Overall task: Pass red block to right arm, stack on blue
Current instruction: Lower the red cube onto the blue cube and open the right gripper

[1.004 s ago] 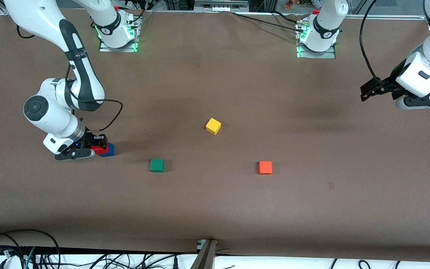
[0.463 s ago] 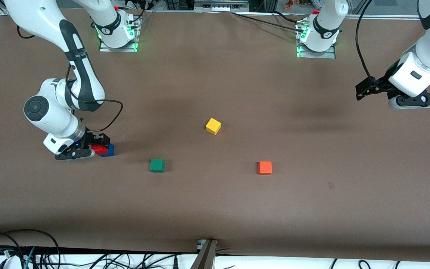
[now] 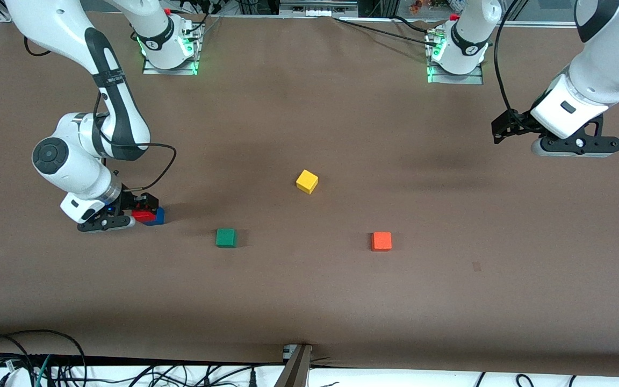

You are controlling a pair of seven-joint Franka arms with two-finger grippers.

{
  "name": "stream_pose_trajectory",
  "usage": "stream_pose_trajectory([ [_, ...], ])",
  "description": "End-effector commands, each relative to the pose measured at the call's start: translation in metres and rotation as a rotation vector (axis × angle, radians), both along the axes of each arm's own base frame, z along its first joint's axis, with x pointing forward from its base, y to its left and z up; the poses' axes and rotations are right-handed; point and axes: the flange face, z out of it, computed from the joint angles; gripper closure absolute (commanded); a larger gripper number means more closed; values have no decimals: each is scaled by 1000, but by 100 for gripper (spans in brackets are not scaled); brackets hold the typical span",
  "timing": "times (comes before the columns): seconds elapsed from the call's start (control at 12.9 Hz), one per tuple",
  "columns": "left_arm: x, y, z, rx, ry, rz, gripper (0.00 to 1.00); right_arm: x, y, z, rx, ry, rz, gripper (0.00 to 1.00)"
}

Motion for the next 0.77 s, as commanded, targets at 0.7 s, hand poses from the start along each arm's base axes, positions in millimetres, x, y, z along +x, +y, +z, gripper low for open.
stream_pose_trajectory([
  [0.7, 14, 9, 13, 6, -24, 33, 0, 0, -9, 180, 84, 72, -166, 0],
])
